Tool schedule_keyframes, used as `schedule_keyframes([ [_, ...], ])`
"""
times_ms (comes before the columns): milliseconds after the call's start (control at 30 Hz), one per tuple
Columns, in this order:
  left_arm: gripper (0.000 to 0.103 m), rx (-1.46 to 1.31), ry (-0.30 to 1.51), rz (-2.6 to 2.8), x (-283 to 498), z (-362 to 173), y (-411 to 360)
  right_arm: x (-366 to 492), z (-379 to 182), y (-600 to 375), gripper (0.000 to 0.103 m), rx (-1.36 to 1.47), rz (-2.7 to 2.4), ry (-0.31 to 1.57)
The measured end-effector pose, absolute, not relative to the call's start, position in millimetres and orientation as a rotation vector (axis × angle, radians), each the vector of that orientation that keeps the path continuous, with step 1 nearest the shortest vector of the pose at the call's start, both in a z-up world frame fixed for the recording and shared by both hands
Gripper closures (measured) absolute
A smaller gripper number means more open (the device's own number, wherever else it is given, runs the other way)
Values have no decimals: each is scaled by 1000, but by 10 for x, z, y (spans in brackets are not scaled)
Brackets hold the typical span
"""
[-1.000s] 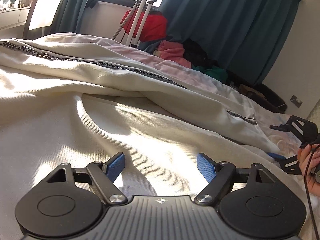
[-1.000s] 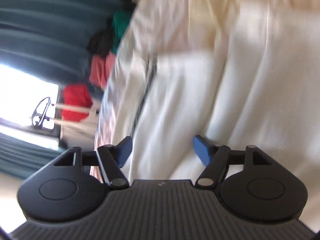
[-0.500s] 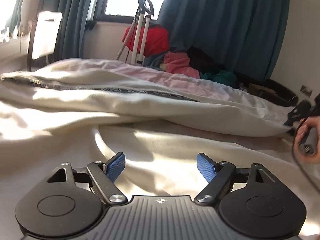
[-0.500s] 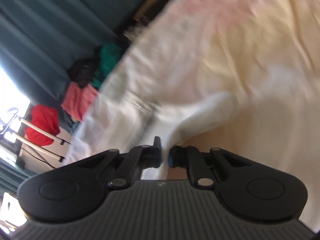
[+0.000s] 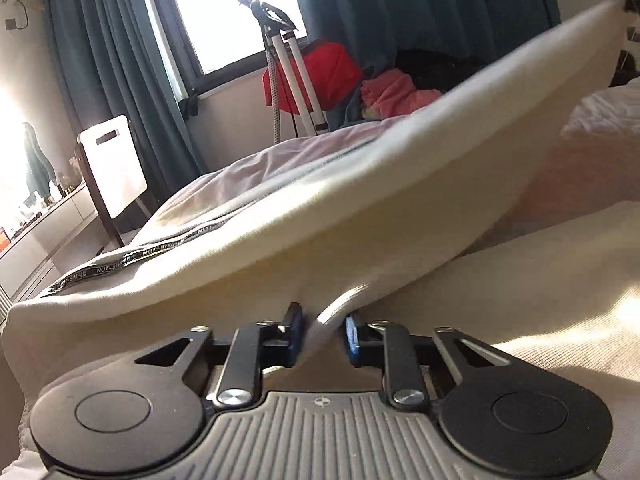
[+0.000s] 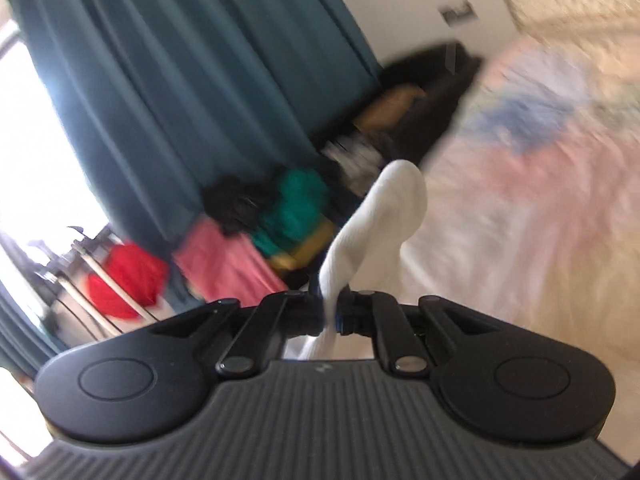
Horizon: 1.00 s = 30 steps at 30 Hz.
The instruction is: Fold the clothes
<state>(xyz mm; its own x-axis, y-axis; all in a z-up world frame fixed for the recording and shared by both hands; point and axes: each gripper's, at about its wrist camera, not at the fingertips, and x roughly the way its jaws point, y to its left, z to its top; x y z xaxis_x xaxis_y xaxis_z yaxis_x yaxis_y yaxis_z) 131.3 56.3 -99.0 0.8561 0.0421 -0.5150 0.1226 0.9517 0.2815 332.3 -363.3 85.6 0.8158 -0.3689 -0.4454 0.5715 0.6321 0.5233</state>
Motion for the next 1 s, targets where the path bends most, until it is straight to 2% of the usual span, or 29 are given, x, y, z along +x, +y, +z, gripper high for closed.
schedule_keyframes([
  [167,91,79,535,-98,1190,-719,874,2895,-230,-3944,94,797,-670,575],
  [233,91,67,553,-134,1121,-676,958,2671,-666,-4049,93,898,-661,612],
  [300,91,90,568,-156,1018,-691,999,2472,-898,-4109,95,940,-596,533],
  [467,91,92,592,-156,956,-762,993,2482,-890,-4069,94,833,-568,503],
  [567,88,68,597,-145,922,-750,979,2495,-825,-4068,89,814,-567,528],
  [600,88,60,599,-141,909,-745,974,2493,-795,-4070,82,801,-564,541],
  [633,86,51,600,-138,895,-739,970,2471,-745,-4069,70,790,-559,562],
  [667,79,43,601,-134,882,-734,965,2421,-676,-4062,62,776,-548,577],
  [700,75,35,603,-130,869,-729,961,2364,-623,-4041,40,760,-529,577],
  [733,64,27,604,-127,855,-723,956,2300,-546,-3998,26,737,-511,574],
  [767,53,28,596,-128,821,-706,935,2250,-457,-3949,21,706,-494,570],
  [900,40,33,560,-100,630,-612,770,1979,-67,-3632,19,557,-404,587],
  [967,26,37,548,-82,519,-550,691,1806,120,-3440,19,497,-338,585],
  [1000,23,46,538,-68,459,-514,653,1719,214,-3343,19,467,-304,584],
])
